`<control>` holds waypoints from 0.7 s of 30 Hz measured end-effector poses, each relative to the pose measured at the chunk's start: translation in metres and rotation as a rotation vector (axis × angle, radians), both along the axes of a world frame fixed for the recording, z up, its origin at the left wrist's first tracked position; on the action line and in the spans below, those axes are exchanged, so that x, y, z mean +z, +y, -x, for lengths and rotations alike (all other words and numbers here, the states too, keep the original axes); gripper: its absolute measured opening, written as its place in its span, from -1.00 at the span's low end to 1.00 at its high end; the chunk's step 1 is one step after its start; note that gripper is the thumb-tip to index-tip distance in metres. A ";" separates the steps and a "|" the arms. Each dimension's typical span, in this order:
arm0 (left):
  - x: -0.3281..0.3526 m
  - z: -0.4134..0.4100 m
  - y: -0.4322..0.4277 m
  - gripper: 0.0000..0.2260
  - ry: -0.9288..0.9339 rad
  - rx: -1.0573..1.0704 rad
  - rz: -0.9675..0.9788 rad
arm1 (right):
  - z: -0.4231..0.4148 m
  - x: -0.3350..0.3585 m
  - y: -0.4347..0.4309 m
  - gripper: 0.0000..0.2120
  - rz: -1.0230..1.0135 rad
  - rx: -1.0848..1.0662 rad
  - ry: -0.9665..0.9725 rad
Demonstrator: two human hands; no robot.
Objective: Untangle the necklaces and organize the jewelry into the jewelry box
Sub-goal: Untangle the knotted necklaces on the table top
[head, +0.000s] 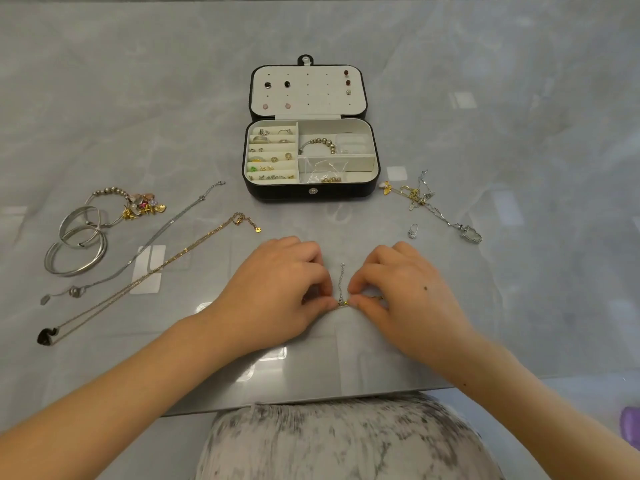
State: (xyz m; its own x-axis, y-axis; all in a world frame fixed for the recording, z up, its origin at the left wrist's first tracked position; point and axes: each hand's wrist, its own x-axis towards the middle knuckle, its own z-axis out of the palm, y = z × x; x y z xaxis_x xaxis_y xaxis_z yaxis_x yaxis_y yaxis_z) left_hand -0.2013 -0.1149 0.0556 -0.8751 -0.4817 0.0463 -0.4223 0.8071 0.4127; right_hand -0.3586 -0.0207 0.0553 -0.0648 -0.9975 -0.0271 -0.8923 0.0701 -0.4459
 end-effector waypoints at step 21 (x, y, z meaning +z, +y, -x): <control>0.008 0.013 -0.003 -0.95 -0.089 0.176 -0.418 | 0.006 0.002 -0.013 -0.77 -0.124 -0.019 -0.377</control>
